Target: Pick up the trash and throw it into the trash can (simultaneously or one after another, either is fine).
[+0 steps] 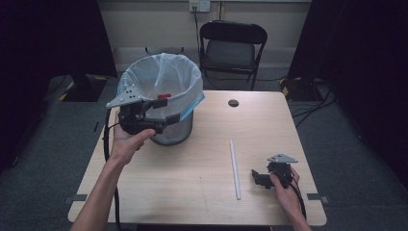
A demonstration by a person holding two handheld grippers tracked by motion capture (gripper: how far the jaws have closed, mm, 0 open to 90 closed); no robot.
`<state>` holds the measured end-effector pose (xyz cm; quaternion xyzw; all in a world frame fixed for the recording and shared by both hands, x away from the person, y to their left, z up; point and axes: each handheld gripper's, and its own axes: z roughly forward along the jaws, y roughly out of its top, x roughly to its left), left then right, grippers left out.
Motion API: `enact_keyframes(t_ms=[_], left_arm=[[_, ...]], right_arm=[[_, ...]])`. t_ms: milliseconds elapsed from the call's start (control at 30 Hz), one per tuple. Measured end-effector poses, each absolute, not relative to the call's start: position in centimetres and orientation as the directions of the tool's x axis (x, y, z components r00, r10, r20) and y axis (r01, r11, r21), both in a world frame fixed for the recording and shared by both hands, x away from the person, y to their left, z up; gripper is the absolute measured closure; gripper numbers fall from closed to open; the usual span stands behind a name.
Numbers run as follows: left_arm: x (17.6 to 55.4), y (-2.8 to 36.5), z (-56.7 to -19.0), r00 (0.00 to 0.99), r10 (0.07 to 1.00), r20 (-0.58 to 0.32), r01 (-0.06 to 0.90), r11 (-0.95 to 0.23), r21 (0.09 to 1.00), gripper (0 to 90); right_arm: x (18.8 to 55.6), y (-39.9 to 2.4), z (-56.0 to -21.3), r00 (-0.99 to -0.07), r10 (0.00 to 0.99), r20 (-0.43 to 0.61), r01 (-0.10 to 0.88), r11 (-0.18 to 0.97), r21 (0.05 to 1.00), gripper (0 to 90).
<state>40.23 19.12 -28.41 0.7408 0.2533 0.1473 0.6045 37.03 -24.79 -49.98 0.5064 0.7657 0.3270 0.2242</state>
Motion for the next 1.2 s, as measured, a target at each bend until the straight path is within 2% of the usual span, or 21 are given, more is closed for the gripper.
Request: enact_keyframes(t_ms=[233, 433, 767, 900, 1200], left_arm=[[39.9, 18.3, -30.6, 0.826, 0.553, -0.111, 0.236, -0.159, 0.959, 22.6], [39.8, 16.9, -32.1, 0.851, 0.509, -0.129, 0.254, -0.184, 0.950, 22.7], [39.9, 13.5, -34.6, 0.855, 0.500, -0.139, 0.289, -0.237, 0.927, 22.0], [39.9, 12.4, -35.5, 0.850, 0.507, -0.144, 0.305, -0.251, 0.919, 18.6], [39.6, 8.9, -39.0, 0.866, 0.465, -0.184, 0.346, -0.292, 0.891, 19.3]], right_arm=[[37.0, -24.8, -50.0, -0.387, 0.922, -0.012, 0.629, 0.273, 0.728, 9.4], [37.0, -24.8, -50.0, -0.387, 0.922, -0.013, 0.629, 0.273, 0.728, 9.4], [37.0, -24.8, -50.0, -0.387, 0.922, -0.012, 0.629, 0.273, 0.728, 9.4], [37.0, -24.8, -50.0, -0.387, 0.922, -0.012, 0.629, 0.273, 0.728, 9.4], [37.0, -24.8, -50.0, -0.387, 0.922, -0.012, 0.629, 0.273, 0.728, 9.5]])
